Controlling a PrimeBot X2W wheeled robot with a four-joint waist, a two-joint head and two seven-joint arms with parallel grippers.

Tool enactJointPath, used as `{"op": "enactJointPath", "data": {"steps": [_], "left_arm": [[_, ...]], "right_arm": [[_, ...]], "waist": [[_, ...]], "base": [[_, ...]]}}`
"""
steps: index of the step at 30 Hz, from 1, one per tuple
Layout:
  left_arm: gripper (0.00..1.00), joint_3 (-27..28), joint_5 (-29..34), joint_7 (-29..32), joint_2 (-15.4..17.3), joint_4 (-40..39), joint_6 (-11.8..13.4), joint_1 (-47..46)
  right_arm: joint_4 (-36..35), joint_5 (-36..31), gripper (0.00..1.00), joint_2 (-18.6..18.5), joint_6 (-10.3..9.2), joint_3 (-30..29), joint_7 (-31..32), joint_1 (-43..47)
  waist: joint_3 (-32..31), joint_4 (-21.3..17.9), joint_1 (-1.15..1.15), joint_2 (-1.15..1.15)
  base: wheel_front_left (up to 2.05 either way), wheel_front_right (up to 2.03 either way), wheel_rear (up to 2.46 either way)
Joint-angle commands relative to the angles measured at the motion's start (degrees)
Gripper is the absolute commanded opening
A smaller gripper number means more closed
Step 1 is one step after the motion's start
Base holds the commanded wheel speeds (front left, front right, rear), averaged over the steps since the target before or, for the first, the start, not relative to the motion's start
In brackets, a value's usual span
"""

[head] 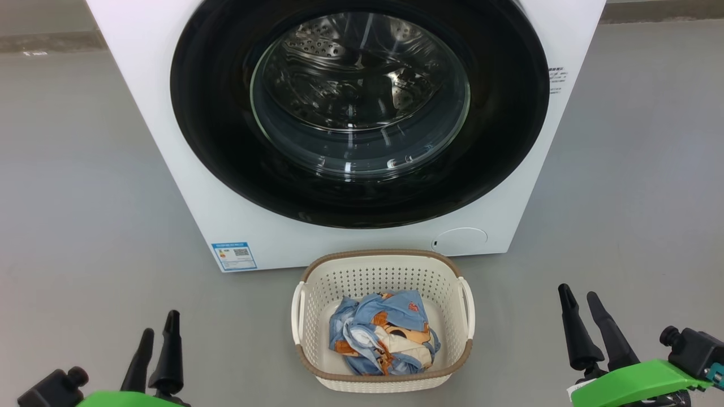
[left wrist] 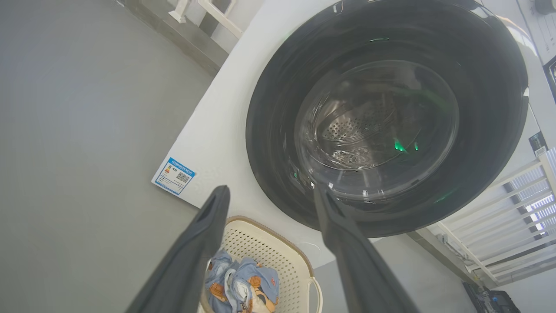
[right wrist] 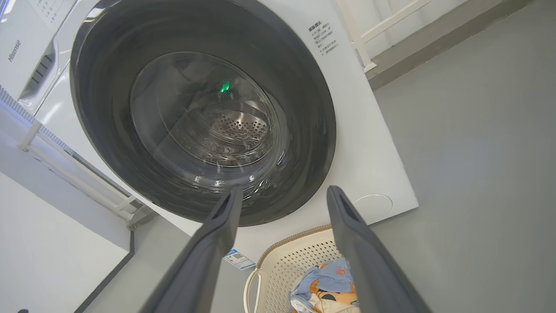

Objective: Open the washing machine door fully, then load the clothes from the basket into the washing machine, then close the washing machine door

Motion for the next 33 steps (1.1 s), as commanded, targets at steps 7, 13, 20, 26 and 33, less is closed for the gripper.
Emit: {"op": "enactJointPath", "data": {"steps": [7, 13, 20, 26, 33], "left_arm": [[1.0, 0.19, 7.27, -1.73, 2.13, -3.01, -0.16, -0.51], [1.0, 0.22, 12.06, -2.71, 2.3, -4.01, -0.17, -0.24], [1.0, 0.11, 17.18, -3.87, 2.82, -4.96, -0.18, -0.03], [1.0, -0.07, 21.78, -5.02, 3.35, -5.88, -0.19, 0.01], [1.0, -0.27, 27.51, -6.16, 4.13, -6.2, -0.21, 0.41]], "right_arm": [[-2.07, -7.85, 1.0, -0.97, 0.06, 1.77, -1.81, -0.43], [-1.59, -13.64, 1.0, -0.81, 0.06, 1.92, -2.82, -0.19], [-0.28, -20.16, 1.0, -0.37, 0.07, 2.0, -3.99, 0.23], [0.24, -26.17, 1.0, -0.02, 0.07, 1.62, -5.16, 0.21], [0.85, -31.69, 1.0, 0.23, 0.08, 1.22, -6.33, 0.83]], "waist": [[0.09, 0.24, 0.0, 0.0], [0.16, 0.31, 0.0, 0.0], [0.29, 0.37, 0.0, 0.0], [0.57, 0.43, 0.0, 0.0], [0.37, 0.54, 0.0, 0.0]], "base": [[0.0, 0.0, 0.0], [0.0, 0.0, 0.0], [0.0, 0.0, 0.0], [0.0, 0.0, 0.0], [0.0, 0.0, 0.0]]}}
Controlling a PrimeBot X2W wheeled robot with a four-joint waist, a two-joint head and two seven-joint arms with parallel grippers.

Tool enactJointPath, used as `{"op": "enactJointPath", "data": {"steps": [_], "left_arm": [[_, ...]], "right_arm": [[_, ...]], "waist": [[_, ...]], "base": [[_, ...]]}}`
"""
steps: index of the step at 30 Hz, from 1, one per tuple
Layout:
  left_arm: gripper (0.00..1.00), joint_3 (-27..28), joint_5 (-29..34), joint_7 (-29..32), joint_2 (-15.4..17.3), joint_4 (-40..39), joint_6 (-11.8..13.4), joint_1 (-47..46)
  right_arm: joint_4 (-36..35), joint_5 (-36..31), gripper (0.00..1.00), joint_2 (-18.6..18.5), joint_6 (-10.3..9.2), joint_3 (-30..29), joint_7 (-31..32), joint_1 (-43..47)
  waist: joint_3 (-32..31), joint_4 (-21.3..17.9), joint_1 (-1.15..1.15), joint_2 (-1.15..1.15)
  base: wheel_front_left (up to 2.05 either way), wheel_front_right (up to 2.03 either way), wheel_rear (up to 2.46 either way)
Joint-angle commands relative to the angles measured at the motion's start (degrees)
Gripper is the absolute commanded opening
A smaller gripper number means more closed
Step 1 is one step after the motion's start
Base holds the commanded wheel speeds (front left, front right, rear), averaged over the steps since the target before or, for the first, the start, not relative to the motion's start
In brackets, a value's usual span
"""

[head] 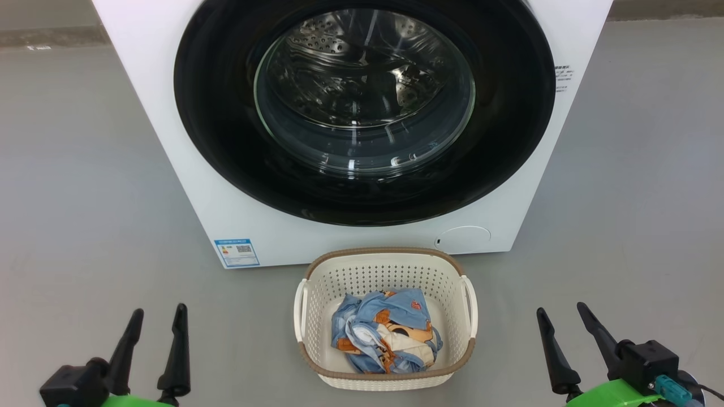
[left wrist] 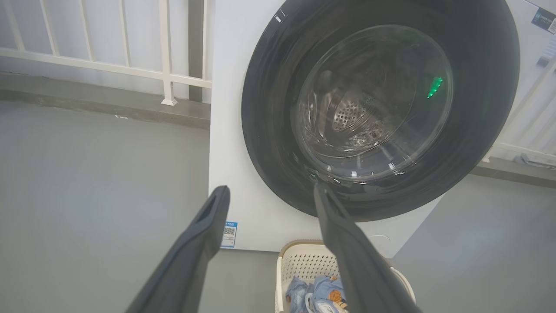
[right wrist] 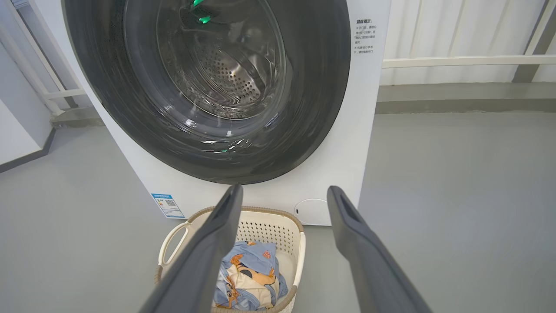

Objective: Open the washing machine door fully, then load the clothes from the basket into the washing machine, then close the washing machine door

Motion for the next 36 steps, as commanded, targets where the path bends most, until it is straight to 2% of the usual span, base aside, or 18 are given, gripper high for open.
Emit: {"op": "enactJointPath", "data": {"steps": [1, 17, 36], "left_arm": [[1.0, 1.38, 2.67, -1.02, 1.42, -1.79, -0.13, -0.7], [1.0, 1.15, 13.22, -3.49, 2.22, -2.81, -0.15, 0.11], [1.0, 2.52, 12.87, -3.52, 2.14, -2.79, -0.15, 0.47]], "right_arm": [[-1.1, -2.74, 1.0, -0.14, 0.08, 1.13, -1.14, -0.22], [-1.05, -13.3, 1.0, -0.04, 0.09, 1.0, -3.65, 0.6], [-1.51, -11.12, 1.0, -0.03, 0.09, 0.49, -3.69, 0.88]], "waist": [[-0.1, 0.03, 0.0, 0.0], [-0.39, 0.24, 0.0, 0.0], [-0.31, -0.17, 0.0, 0.0]], "base": [[0.0, 0.0, 0.0], [0.0, 0.0, 0.0], [0.0, 0.0, 0.0]]}}
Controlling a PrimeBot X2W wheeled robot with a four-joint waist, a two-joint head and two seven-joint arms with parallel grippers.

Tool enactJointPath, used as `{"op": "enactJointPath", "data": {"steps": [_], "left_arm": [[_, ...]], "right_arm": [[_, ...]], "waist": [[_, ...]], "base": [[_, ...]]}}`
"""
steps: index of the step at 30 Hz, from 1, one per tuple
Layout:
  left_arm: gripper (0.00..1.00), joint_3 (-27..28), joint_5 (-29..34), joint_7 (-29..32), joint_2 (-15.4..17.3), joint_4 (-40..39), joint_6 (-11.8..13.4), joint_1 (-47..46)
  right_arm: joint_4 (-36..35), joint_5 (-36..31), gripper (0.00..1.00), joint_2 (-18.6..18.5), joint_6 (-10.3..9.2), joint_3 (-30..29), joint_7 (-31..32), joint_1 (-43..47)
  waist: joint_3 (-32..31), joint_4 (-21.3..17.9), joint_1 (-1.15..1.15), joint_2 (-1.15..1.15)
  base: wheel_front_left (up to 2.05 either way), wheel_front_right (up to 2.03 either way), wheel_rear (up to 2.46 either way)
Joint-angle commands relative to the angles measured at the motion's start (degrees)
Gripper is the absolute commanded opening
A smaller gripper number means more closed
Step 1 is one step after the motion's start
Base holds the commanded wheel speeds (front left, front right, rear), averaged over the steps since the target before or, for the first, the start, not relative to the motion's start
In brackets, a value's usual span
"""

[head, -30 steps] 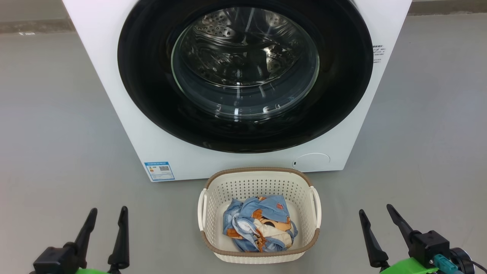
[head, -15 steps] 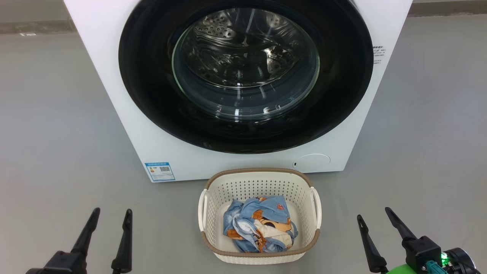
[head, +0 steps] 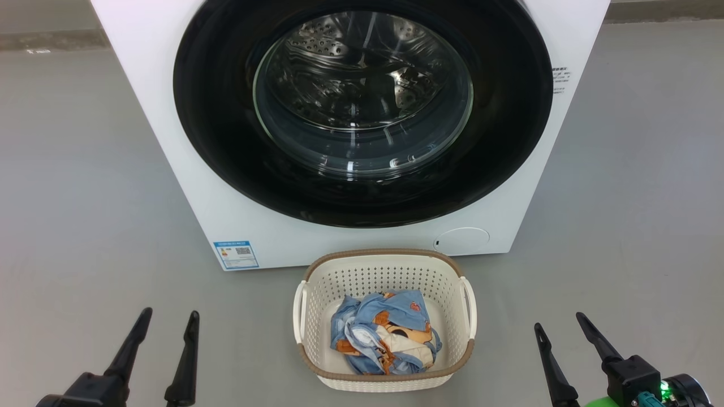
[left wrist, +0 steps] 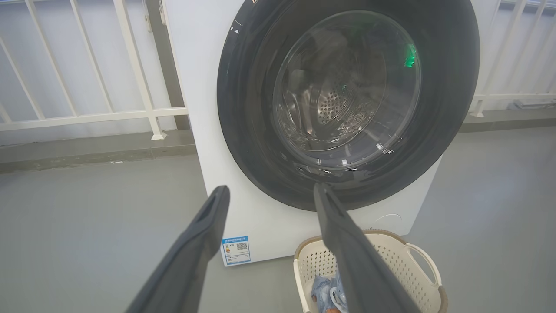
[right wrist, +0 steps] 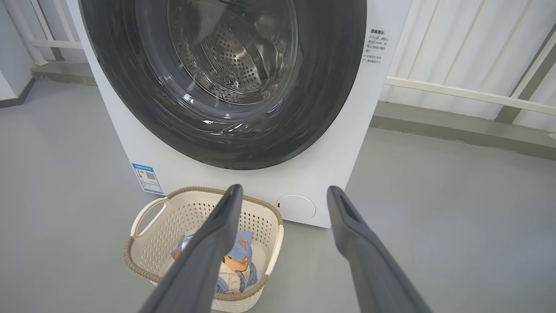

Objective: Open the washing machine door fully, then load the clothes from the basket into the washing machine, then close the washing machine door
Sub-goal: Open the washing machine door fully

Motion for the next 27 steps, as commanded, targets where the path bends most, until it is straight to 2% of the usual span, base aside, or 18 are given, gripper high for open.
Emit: {"op": "enactJointPath", "data": {"steps": [1, 27], "left_arm": [[1.0, 2.37, -0.11, -0.37, 1.18, -1.51, -0.09, -1.09], [1.0, 2.56, -1.04, -0.37, 0.91, -2.69, -0.09, -1.34]], "right_arm": [[-1.47, 1.03, 1.0, -0.31, 0.09, 1.29, -0.7, -1.02], [-1.99, 0.76, 1.0, -0.3, 0.09, 1.54, -0.7, -1.26]], "waist": [[0.03, -0.01, 0.0, 0.0], [0.37, -0.32, 0.0, 0.0]], "base": [[0.0, 0.0, 0.0], [0.02, 0.02, -0.03]]}}
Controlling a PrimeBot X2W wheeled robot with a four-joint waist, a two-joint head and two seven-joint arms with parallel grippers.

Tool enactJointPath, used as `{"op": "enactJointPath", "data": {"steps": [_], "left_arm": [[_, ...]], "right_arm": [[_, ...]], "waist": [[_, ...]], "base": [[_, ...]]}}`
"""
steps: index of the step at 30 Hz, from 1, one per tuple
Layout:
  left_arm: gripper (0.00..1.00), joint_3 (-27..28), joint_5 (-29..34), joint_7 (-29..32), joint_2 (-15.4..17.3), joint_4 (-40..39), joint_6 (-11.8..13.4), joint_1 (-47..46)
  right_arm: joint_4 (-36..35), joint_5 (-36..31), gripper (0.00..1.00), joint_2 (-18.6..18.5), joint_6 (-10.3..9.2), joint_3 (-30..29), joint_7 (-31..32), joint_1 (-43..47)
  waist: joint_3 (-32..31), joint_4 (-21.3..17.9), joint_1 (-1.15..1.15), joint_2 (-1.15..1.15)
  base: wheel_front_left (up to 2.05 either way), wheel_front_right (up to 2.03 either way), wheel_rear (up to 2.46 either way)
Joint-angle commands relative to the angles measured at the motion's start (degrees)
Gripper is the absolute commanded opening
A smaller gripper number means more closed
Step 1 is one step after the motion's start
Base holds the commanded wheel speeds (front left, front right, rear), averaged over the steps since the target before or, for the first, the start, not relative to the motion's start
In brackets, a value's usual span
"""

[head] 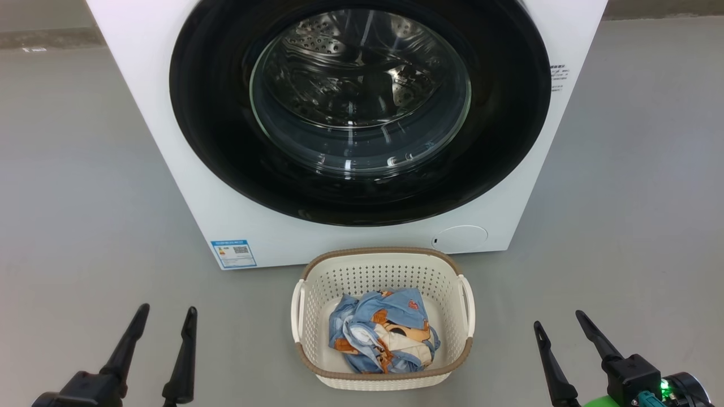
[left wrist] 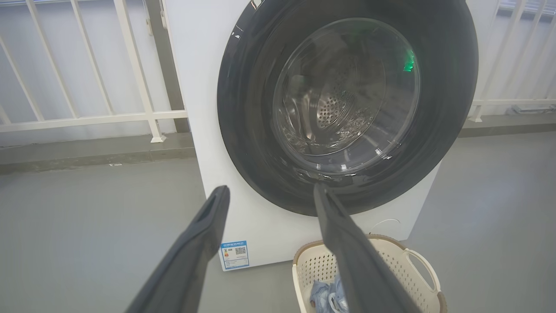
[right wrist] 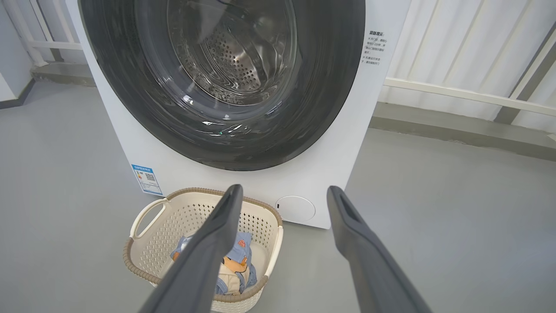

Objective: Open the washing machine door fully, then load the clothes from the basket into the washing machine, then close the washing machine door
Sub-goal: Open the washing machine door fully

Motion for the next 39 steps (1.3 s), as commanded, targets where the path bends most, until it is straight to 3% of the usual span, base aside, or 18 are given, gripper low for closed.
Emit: {"op": "enactJointPath", "data": {"steps": [1, 24, 39], "left_arm": [[1.0, 2.01, -0.64, -0.37, 1.02, -1.83, -0.09, -1.39], [1.0, 2.73, -1.96, -0.37, 1.16, -3.09, -0.09, -2.41], [1.0, 2.88, -1.76, -0.37, 1.53, -3.49, -0.09, -2.54]], "right_arm": [[-1.46, 0.79, 1.0, -0.35, 0.09, 1.42, -0.7, -1.3], [-1.77, 1.44, 1.0, -0.35, 0.09, 1.33, -0.7, -2.04], [-1.56, 1.75, 1.0, -0.35, 0.09, 1.55, -0.7, -2.53]], "waist": [[0.08, -0.11, 0.0, 0.0], [1.74, -0.55, 0.0, 0.0], [1.98, -1.09, 0.0, 0.0]], "base": [[0.3, 0.3, -0.59], [0.83, 0.83, -1.65], [0.11, 0.11, -0.22]]}}
